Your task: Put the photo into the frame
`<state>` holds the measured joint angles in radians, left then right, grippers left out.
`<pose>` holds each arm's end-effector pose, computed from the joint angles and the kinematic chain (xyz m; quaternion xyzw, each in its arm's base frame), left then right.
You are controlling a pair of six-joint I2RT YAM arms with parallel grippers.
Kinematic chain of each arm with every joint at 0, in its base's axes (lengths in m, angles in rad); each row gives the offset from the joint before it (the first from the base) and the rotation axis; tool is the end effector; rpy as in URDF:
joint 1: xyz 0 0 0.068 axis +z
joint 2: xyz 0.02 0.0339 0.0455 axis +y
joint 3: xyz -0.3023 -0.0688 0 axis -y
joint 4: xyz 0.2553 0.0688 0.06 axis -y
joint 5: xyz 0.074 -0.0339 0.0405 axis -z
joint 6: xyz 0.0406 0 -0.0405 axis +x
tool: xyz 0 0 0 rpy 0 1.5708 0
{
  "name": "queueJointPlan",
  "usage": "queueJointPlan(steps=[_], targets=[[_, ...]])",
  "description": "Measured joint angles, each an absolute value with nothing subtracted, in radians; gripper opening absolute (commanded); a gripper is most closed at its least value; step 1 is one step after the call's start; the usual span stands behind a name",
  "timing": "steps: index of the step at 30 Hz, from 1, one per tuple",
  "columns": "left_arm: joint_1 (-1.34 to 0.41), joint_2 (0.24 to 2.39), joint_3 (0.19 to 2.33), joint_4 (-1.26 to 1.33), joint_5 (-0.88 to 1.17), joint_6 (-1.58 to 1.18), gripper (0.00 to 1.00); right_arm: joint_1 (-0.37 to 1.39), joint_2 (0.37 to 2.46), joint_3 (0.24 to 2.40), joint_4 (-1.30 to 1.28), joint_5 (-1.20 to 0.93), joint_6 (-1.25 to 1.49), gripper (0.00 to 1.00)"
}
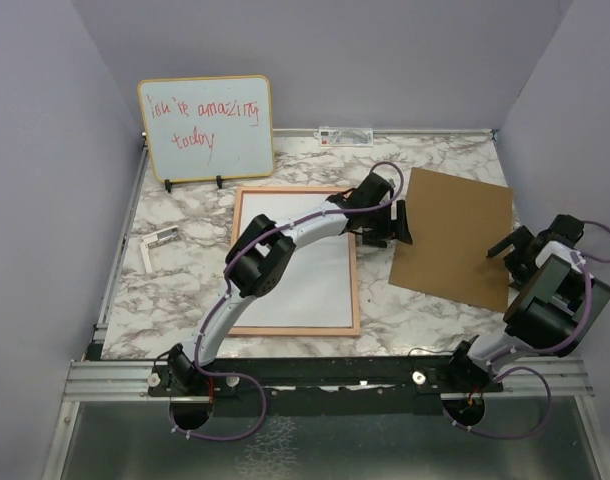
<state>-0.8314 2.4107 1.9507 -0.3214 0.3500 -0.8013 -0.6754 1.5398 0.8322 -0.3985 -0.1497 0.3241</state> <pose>0.3806 -0.4380 0.1767 0.0806 0.9079 -0.3860 0.1422 0.2339 -0.1796 0.1933 0.4499 0.8600 0.0315 0.2388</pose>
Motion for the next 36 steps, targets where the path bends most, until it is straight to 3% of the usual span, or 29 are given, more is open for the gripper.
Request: queueJointPlan(steps=[11, 36], targets=[[-0.833, 2.449, 2.009, -0.36, 0.421, -0.783, 0.65, -0.692, 1.475, 0.759, -0.364, -0.274, 0.34, 0.94], [-0.812, 2.317, 1.994, -0.575, 0.322, -0.689, 0.62, -0.701, 1.327, 0.569, -0.234, -0.504, 0.436, 0.91]])
